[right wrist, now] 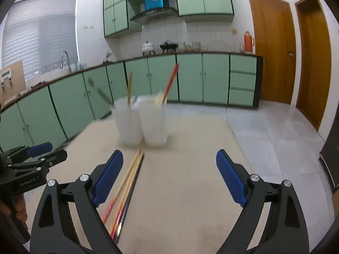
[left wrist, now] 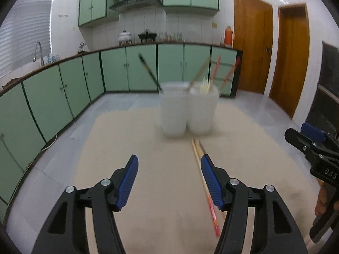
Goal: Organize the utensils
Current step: 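Move both tools back over the remaining chopsticks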
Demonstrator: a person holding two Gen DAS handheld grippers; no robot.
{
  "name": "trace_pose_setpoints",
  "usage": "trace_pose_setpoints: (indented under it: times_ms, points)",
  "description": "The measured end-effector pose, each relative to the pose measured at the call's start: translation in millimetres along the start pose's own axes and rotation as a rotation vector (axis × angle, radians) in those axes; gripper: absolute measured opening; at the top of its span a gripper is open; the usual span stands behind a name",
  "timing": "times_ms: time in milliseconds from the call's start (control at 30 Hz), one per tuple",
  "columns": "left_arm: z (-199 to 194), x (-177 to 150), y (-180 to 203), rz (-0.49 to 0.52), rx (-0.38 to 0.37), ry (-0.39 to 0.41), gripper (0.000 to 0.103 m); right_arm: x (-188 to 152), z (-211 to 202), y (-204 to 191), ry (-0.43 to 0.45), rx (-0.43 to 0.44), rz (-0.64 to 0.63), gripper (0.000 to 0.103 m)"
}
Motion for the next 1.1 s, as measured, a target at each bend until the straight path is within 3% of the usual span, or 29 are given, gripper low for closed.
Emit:
trace_pose_setpoints:
  times_ms: [167, 400, 767, 967, 1100]
  points:
    - [0, -44, 5, -0.008, -0.004, -0.068, 0.061, -40, 0, -17, -0.077, 0.020, -0.020, 0.087]
    - [-3, -76, 6, -0.001, 0.011, -0.109, 0.061, -77, 0, -39, -0.176, 0.059, -0.056, 0.078]
    - [-7, -83, 17, 0.019, -0.002, -0.120, 0.062, -108, 14, -65, -0.275, 0.066, -0.177, 0.066]
    - [-5, -82, 16, 0.016, -0.003, -0.121, 0.063, -104, 18, -40, -0.276, 0.004, -0.123, 0.063]
    - [-4, -84, 15, 0.018, -0.004, -0.125, 0.063, -102, 16, -32, -0.273, 0.044, -0.071, 0.063]
Point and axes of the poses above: each gripper's, at about its wrist camera, not at the fingertips, and z roughly the way its jaws point, y to its right, x to its top, the point moved 4 cm from there along z, roughly the way its jaws point, and after that the axes turned 1 degree about z, right-handed, at the moved point
